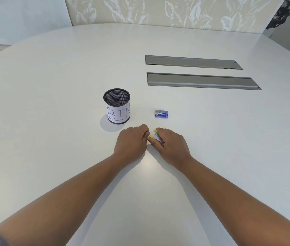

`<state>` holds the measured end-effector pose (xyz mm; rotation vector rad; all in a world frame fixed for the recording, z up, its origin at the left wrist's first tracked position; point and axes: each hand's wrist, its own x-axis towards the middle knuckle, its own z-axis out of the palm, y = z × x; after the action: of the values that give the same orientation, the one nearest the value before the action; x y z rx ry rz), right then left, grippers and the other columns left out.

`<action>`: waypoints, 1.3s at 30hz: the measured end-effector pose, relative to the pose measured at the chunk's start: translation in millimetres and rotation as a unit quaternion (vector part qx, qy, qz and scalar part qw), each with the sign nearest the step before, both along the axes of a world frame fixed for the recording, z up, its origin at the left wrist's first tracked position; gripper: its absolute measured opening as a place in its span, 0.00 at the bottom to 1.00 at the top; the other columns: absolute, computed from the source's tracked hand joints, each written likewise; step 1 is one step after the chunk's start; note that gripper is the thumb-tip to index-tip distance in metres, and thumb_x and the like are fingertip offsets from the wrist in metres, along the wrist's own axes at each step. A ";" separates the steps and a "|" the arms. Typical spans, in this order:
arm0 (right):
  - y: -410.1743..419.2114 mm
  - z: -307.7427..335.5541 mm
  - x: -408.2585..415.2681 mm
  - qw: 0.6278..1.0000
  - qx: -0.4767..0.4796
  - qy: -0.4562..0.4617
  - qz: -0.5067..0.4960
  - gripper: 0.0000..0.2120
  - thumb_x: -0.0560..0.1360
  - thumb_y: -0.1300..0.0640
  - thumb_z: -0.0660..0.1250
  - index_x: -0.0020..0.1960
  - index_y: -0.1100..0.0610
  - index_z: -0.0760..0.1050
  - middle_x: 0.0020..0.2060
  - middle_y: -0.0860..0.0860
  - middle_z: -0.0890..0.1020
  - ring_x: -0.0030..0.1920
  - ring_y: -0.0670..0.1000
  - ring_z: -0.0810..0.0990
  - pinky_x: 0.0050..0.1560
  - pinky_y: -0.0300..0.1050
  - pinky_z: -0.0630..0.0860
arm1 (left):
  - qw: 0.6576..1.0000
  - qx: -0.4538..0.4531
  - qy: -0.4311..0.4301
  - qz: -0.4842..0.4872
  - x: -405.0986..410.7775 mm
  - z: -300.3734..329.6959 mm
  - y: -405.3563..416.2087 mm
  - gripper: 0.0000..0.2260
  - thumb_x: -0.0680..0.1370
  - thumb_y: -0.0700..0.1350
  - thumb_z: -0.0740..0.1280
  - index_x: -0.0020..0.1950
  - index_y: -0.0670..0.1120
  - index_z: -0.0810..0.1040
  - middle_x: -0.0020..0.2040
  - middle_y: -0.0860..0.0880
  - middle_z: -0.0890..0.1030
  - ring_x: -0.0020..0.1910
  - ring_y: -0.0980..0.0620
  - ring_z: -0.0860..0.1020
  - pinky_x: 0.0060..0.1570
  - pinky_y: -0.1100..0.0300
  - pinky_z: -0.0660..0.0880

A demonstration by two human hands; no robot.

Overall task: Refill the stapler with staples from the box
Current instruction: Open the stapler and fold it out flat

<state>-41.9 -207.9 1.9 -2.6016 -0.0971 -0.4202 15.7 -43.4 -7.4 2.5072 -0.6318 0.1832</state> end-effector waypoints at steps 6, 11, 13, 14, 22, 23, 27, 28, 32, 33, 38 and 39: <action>1.3 2.0 0.0 1.000 0.024 0.006 0.000 0.12 0.79 0.43 0.67 0.50 0.52 0.75 0.36 0.43 0.75 0.39 0.51 0.73 0.39 0.45 0.69 | 1.000 0.001 0.005 0.001 -0.6 0.6 -0.5 0.04 0.80 0.46 0.59 0.46 0.51 0.72 0.35 0.54 0.76 0.38 0.47 0.73 0.36 0.54 0.64; 0.5 2.9 0.7 0.999 0.032 0.010 -0.009 0.17 0.78 0.42 0.68 0.57 0.55 0.77 0.43 0.46 0.81 0.43 0.52 0.77 0.42 0.46 0.73 | 1.000 -0.004 0.006 0.000 -0.9 0.7 0.0 0.05 0.79 0.46 0.58 0.47 0.51 0.72 0.36 0.52 0.79 0.38 0.46 0.73 0.37 0.53 0.67; 0.7 2.6 1.2 1.000 0.021 0.004 -0.005 0.15 0.79 0.43 0.67 0.54 0.55 0.77 0.38 0.45 0.76 0.39 0.51 0.73 0.40 0.45 0.69 | 1.000 -0.002 0.004 -0.001 -1.3 1.3 0.1 0.05 0.80 0.47 0.58 0.47 0.51 0.72 0.36 0.52 0.79 0.38 0.46 0.73 0.36 0.53 0.66; 1.1 3.0 1.3 1.000 0.015 0.001 -0.002 0.15 0.80 0.43 0.67 0.52 0.55 0.77 0.37 0.43 0.73 0.38 0.50 0.70 0.39 0.44 0.66 | 1.000 -0.001 0.002 -0.002 -1.4 1.7 0.2 0.05 0.81 0.47 0.58 0.47 0.51 0.72 0.36 0.52 0.79 0.38 0.46 0.73 0.36 0.53 0.66; 0.0 1.0 3.1 1.000 0.021 0.005 -0.009 0.14 0.80 0.43 0.67 0.51 0.54 0.76 0.36 0.42 0.71 0.37 0.49 0.69 0.38 0.43 0.64 | 1.000 -0.002 0.000 -0.002 -2.6 3.9 0.4 0.05 0.82 0.47 0.59 0.48 0.50 0.73 0.37 0.51 0.79 0.38 0.46 0.74 0.37 0.53 0.66; -0.1 0.6 3.6 1.000 0.027 0.010 -0.014 0.14 0.79 0.43 0.67 0.52 0.54 0.76 0.37 0.42 0.72 0.38 0.49 0.70 0.39 0.43 0.65 | 1.000 -0.003 0.003 -0.001 -2.7 4.1 0.3 0.05 0.82 0.47 0.59 0.48 0.50 0.73 0.37 0.51 0.79 0.38 0.46 0.74 0.37 0.53 0.66; 0.1 -0.5 3.2 0.998 0.052 0.044 -0.017 0.24 0.77 0.38 0.67 0.66 0.50 0.72 0.52 0.43 0.80 0.48 0.46 0.76 0.47 0.44 0.73 | 0.999 -0.024 0.034 -0.014 -2.9 6.3 3.3 0.05 0.79 0.46 0.59 0.49 0.53 0.75 0.35 0.56 0.77 0.40 0.48 0.75 0.38 0.53 0.67; 0.3 -0.6 2.2 0.997 0.060 0.048 -0.015 0.25 0.76 0.38 0.67 0.68 0.50 0.71 0.55 0.43 0.80 0.49 0.45 0.76 0.48 0.44 0.74 | 0.998 -0.033 0.041 -0.024 -3.1 7.2 4.7 0.07 0.79 0.47 0.58 0.50 0.54 0.75 0.36 0.57 0.77 0.40 0.49 0.75 0.39 0.54 0.67; -0.3 -0.4 -0.2 0.995 0.088 0.042 -0.017 0.25 0.77 0.42 0.68 0.70 0.51 0.71 0.53 0.43 0.79 0.48 0.43 0.75 0.48 0.43 0.74 | 0.990 -0.079 0.095 -0.062 -3.7 9.5 8.6 0.12 0.78 0.48 0.57 0.55 0.57 0.78 0.41 0.60 0.81 0.43 0.55 0.77 0.42 0.57 0.69; -0.6 -0.2 -0.2 0.995 0.093 0.042 -0.019 0.25 0.77 0.42 0.68 0.70 0.52 0.71 0.50 0.44 0.79 0.47 0.44 0.74 0.47 0.43 0.73 | 0.985 -0.103 0.122 -0.072 -4.3 9.7 10.0 0.13 0.78 0.47 0.57 0.55 0.58 0.78 0.43 0.60 0.82 0.45 0.56 0.78 0.44 0.57 0.71; -0.2 -1.5 -1.0 0.995 0.082 0.032 -0.035 0.24 0.78 0.41 0.67 0.68 0.54 0.74 0.46 0.44 0.79 0.46 0.47 0.76 0.46 0.43 0.71 | 0.968 -0.158 0.167 -0.097 -7.5 13.0 13.7 0.12 0.77 0.50 0.56 0.52 0.59 0.78 0.43 0.59 0.83 0.46 0.57 0.79 0.47 0.56 0.75; -0.3 -1.9 -1.5 0.996 0.077 0.030 -0.035 0.24 0.78 0.41 0.67 0.68 0.54 0.74 0.48 0.45 0.80 0.48 0.48 0.77 0.47 0.43 0.72 | 0.971 -0.149 0.162 -0.096 -7.8 13.5 13.4 0.12 0.78 0.53 0.56 0.52 0.59 0.79 0.43 0.58 0.83 0.45 0.56 0.79 0.47 0.55 0.75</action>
<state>-43.4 -208.2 0.0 -2.4677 0.0458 -0.3605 8.0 -30.0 6.1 2.1105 -0.6514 -0.1870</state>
